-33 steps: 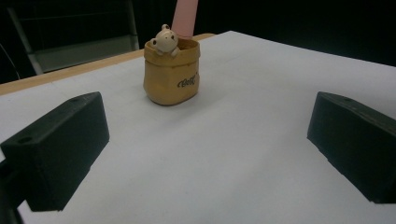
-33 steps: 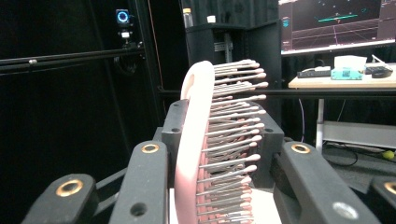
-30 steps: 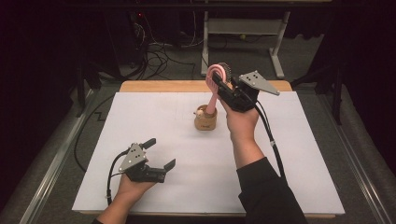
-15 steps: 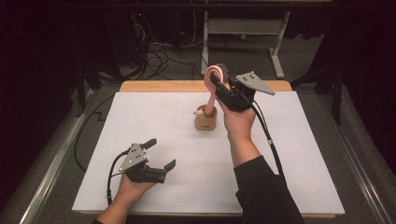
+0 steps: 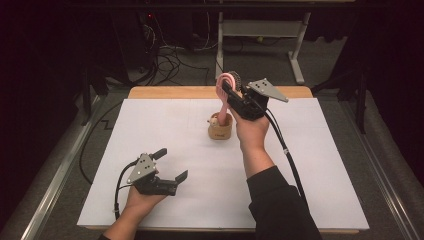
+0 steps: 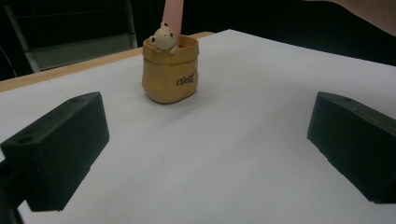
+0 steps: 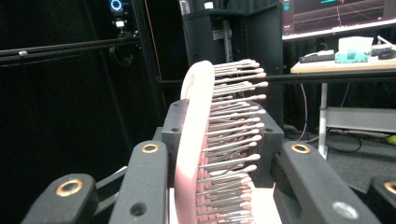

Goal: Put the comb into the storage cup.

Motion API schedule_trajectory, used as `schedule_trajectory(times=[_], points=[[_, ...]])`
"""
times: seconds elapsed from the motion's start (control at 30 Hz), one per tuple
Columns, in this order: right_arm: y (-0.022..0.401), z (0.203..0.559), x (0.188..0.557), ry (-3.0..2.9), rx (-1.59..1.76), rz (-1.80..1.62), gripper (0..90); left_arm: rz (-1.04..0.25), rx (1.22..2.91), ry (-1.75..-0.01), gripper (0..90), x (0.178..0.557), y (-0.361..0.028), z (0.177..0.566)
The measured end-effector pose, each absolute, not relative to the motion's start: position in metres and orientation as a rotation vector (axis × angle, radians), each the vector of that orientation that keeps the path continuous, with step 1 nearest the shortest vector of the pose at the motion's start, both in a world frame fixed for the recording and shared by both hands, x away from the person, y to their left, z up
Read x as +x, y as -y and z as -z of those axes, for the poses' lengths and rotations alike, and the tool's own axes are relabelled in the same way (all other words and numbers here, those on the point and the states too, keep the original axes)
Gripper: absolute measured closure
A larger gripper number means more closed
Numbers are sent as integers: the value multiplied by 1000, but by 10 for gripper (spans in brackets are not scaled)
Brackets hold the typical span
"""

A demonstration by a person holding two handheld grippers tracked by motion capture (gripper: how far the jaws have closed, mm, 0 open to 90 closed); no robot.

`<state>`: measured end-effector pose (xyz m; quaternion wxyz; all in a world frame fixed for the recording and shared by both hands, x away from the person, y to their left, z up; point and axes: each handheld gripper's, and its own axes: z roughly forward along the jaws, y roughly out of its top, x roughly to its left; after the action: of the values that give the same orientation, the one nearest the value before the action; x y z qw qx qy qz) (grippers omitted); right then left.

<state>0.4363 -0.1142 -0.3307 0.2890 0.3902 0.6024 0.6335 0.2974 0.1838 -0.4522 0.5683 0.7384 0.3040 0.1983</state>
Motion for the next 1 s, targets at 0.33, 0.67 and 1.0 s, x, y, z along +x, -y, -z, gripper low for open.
schedule_trajectory(times=[0.33, 0.67, 1.0], points=[[109, 341, 440, -1617, 1061, -1689, 667, -463, 1738, -712, 0, 297, -183, 452], [107, 349, 447, -1616, 1090, -1696, 666, -457, 1739, -714, 0, 298, -183, 453], [103, 355, 450, -1625, 1105, -1684, 666, -454, 1738, -714, 0, 298, -184, 453]])
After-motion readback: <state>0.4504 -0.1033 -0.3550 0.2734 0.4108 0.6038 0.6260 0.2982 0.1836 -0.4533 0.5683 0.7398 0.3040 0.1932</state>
